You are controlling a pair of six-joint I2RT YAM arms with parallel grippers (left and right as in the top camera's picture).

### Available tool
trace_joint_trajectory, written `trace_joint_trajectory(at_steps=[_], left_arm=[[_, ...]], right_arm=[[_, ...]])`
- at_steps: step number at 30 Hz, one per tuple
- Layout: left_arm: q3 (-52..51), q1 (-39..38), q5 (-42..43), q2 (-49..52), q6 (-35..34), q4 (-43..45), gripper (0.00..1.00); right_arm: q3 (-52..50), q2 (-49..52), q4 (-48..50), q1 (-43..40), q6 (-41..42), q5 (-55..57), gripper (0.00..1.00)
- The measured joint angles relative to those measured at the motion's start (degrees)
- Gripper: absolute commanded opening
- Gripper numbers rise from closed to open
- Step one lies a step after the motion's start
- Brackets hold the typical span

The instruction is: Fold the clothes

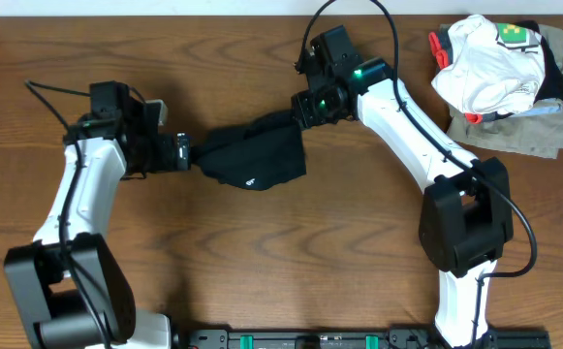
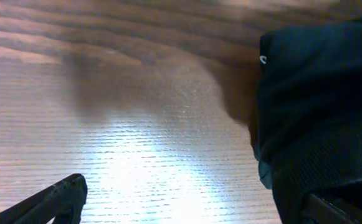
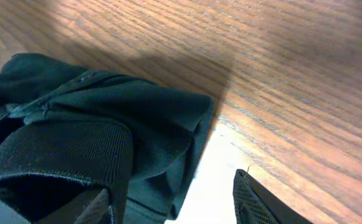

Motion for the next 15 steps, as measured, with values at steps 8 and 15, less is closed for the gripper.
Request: trace_joint_trajectory(at_steps=[8,15], left_arm=[[0.00,0.04,0.57,-0.04,0.00,-0.26,0.98],[0.00,0.09,5.97,-0.04,-0.07,-4.44,0.98]], right_arm=[[0.00,-0.92,-3.45,-0.92,1.51,-1.86,0.56],[0.02,-1.81,-5.64,-1.20,2.47,-1.86,0.56]])
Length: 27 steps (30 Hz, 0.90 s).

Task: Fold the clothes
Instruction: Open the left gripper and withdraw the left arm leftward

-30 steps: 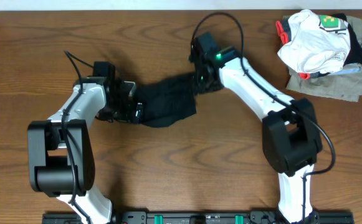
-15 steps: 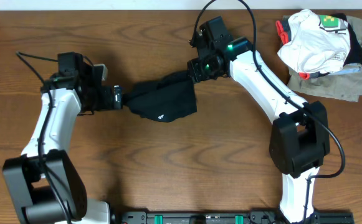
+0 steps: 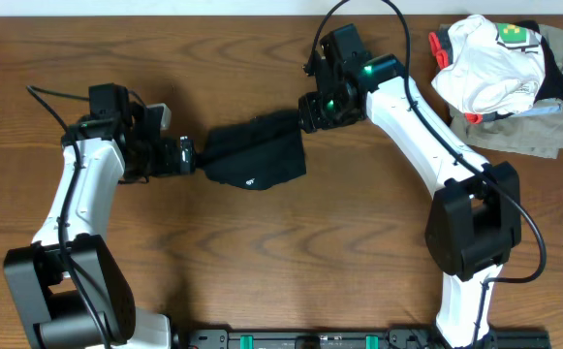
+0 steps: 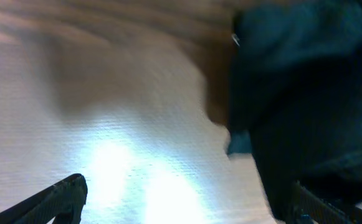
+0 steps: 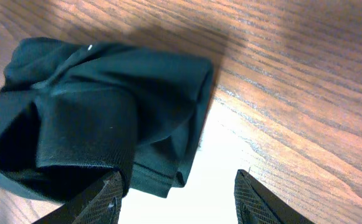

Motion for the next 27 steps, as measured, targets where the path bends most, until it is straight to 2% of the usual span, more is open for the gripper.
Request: trace_joint_trajectory(at_steps=[6,11,18,22,27], left_arm=[[0.00,-1.90,2.67,0.00,-0.17,-8.96,0.98],[-0.04,-3.96,2.32,0.00,-2.01,-12.37,0.98],[-0.07,-4.02,-6.01,0.00,-9.97,-12.63,0.98],[-0.09,-4.02,-8.20,-1.55,-12.07,-11.82,0.98],[-0.17,-4.02,-10.56,-11.28,-14.75,-8.96,0.98]], right_arm=[[0.00,-0.02,-0.35,0.00,0.42,-0.04,0.56],[0.00,-0.04,-0.57,0.00,0.74,-0.31,0.56],[0.00,-0.07,-0.92,0.09,1.77,-1.70,0.56],[0.00,-0.44,-0.81,0.66,2.69,-2.05,0.58],[0.00,-2.16,0.24,3.50,6.23,-2.16,0.66]])
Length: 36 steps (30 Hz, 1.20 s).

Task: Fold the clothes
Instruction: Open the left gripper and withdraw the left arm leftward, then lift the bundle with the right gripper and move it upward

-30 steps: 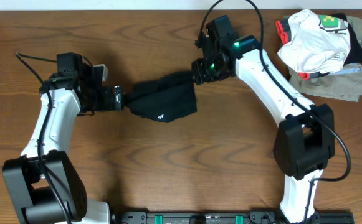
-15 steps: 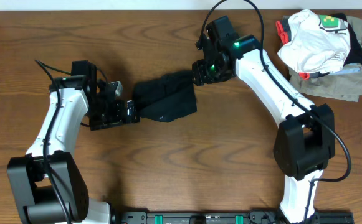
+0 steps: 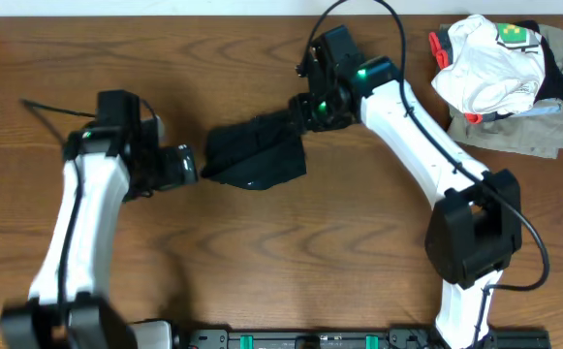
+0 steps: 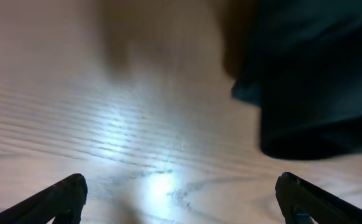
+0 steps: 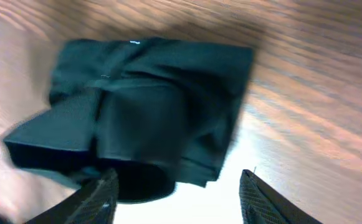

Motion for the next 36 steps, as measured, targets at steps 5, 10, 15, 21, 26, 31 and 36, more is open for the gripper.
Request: trace_joint_trajectory(at_steps=[5,10,15,21,26,31,36], left_arm=[[0.09,0.00,-3.78,-7.58,-2.84,3.13,0.98],[0.09,0.00,-6.69,-7.41,-4.46,4.02,0.98],[0.09,0.00,-7.65,-5.66,-4.68,4.13,0.98],[0.09,0.00,-7.93,-3.72,-4.66,4.13,0.98],[0.09,0.00,-8.09,-1.92,-4.63,4.13,0.98],[0.09,0.00,-8.09,-0.28,-4.63,4.79,0.98],[0.09,0.00,-8.11,0.52,-4.63,5.64,0.98]], right_arm=[[0.02,-0.55,0.98,5.33,6.16,1.40,0.66],[0.02,-0.57,1.16,11.30,16.44,6.80,0.72],[0.02,-0.55,2.19,16.63,27.69,14.21,0.80],[0.02,0.63,2.89,20.44,36.24,20.52,0.78],[0.02,4.96,1.46,20.70,39.69,22.03,0.78],[-0.07,6.97,-2.58,20.37,41.11,22.23,0.51],[-0.94,7.32,-3.15,18.97,41.79,22.14,0.61]])
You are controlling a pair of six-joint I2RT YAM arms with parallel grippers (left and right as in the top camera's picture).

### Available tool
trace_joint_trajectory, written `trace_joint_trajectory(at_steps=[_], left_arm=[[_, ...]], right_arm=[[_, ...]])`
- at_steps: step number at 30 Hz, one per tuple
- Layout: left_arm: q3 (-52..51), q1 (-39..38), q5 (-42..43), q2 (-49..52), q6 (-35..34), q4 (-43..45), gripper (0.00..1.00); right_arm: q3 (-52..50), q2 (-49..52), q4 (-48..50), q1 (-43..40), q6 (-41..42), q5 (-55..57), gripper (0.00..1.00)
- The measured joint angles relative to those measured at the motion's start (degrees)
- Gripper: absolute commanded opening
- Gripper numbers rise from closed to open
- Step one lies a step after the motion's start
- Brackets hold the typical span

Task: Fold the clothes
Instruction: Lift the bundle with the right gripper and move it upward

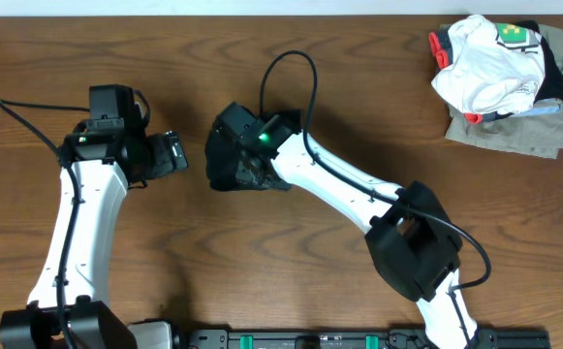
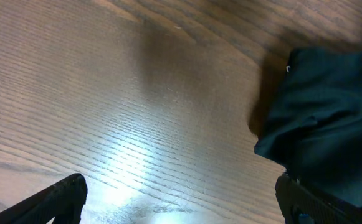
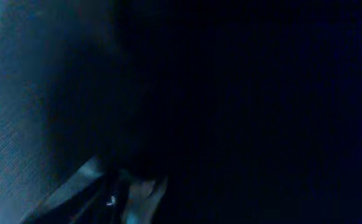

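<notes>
A black garment (image 1: 221, 160) lies bunched in a compact heap at the table's middle left. My right gripper (image 1: 250, 168) is pressed down into it from above. Dark cloth (image 3: 230, 93) fills the whole right wrist view, so the jaws are hidden. My left gripper (image 1: 172, 153) stands open just left of the heap, apart from it. In the left wrist view the garment (image 2: 330, 124) sits at the right, beyond the right finger (image 2: 299, 199), with bare wood between the fingers.
A pile of clothes (image 1: 504, 73), white with red trim on top of grey and dark pieces, lies at the table's far right corner. The wooden table (image 1: 359, 291) spreads around the heap. The right arm stretches diagonally across the middle.
My right gripper has moved from the garment's upper right corner to its left part, and the garment is now a narrower heap. My left gripper has drawn back a little to the left.
The garment lay spread between both grippers, the left at its left edge, the right at its upper right corner. Then the left gripper was clear of the cloth. Now the right side lies over the left and the right gripper is buried in the heap.
</notes>
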Motion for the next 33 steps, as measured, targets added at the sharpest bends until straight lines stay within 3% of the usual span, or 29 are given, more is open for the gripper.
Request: trace_joint_trajectory(at_steps=[7,13,21,26,32,33], left_arm=[[0.00,0.00,0.00,0.09,0.00,0.96,0.98],[0.00,0.00,0.00,0.09,0.00,2.12,0.98],[0.00,0.00,0.00,0.09,0.00,2.86,0.98],[0.00,0.00,0.00,0.09,0.00,2.86,0.98],[0.00,0.00,0.00,0.09,0.00,2.93,0.98],[0.00,0.00,0.02,0.09,0.00,2.95,0.98]], right_arm=[[-2.23,2.23,6.32,-7.10,-6.93,-6.36,0.70],[-2.34,2.38,9.25,-15.50,-20.26,-14.16,0.68],[-2.38,2.38,10.58,-21.97,-39.39,-18.32,0.72],[-2.43,2.38,8.59,-22.23,-39.78,-22.38,0.70],[-4.24,2.38,10.10,-20.13,-31.36,-24.46,0.71],[-4.92,2.38,11.26,-19.56,-29.99,-24.65,0.68]])
